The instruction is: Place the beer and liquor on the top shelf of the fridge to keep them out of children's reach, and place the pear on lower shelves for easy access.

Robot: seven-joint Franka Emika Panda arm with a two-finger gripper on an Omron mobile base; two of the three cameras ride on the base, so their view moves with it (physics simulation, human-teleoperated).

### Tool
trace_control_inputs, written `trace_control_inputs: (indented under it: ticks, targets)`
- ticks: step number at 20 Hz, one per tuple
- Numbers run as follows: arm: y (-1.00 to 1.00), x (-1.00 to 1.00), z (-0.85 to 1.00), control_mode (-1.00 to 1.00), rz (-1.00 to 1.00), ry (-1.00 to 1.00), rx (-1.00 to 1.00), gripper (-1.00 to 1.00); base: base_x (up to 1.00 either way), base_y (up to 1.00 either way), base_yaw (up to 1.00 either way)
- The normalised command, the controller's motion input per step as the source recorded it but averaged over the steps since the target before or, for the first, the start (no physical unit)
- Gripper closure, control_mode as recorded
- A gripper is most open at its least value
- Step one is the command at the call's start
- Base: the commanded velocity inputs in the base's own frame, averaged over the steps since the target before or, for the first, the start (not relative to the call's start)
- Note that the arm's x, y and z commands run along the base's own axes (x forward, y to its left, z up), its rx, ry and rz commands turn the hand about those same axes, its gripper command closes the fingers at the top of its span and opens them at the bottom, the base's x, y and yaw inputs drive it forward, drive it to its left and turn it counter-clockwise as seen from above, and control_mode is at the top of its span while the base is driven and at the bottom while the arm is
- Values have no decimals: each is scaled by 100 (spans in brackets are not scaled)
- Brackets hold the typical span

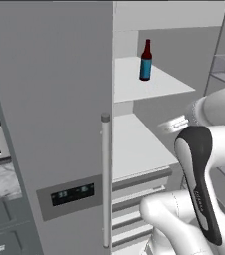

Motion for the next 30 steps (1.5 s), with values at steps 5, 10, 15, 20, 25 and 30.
trace_control_inputs:
  ticks: [5, 10, 15, 20, 25, 30]
  targets:
    - [0, 0, 0, 100, 0, 0, 0, -100, -80, 4, 21]
    - [0, 0, 0, 100, 0, 0, 0, -100, -56, 72, 34]
    - [0, 0, 0, 100, 0, 0, 0, -100, -9, 100, 38]
    - [0, 0, 0, 100, 0, 0, 0, -100, 1, 100, 32]
    - [0, 0, 0, 100, 0, 0, 0, -100, 17, 100, 17]
    - [0, 0, 0, 100, 0, 0, 0, -100, 50, 90, 2]
